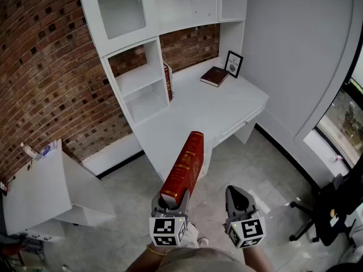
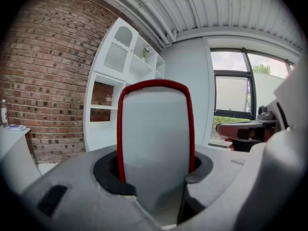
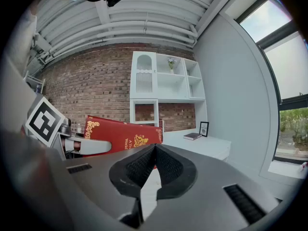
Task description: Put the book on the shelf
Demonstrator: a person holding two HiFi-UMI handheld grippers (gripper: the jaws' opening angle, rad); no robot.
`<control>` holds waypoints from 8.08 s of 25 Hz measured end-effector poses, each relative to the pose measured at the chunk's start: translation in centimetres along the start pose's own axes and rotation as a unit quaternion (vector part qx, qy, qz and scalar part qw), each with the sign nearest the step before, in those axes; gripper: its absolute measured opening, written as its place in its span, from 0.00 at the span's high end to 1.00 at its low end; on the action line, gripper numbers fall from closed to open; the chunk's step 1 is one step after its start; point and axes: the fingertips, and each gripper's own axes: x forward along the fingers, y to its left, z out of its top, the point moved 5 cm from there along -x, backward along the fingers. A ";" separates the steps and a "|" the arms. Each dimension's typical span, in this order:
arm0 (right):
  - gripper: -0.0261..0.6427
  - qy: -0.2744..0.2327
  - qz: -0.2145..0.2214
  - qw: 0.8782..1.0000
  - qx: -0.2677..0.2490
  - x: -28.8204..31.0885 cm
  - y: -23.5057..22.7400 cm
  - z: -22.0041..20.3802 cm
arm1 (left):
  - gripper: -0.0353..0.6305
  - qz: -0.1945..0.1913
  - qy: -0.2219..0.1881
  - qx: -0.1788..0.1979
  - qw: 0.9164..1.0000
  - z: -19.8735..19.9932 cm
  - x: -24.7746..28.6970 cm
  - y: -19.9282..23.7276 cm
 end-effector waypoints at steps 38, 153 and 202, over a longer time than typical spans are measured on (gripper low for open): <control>0.95 -0.025 0.072 0.997 -0.008 6.7 2.2 3.9 | 0.59 0.046 -0.017 -0.018 0.999 2.7 2.5 6.2; 0.95 0.004 0.350 0.935 -0.056 45.7 -0.4 11.7 | 0.59 0.315 -0.005 -0.073 0.946 6.3 24.0 24.4; 0.95 0.003 0.473 0.878 -0.065 53.7 -2.8 9.2 | 0.59 0.433 -0.003 -0.093 0.897 4.8 30.5 26.9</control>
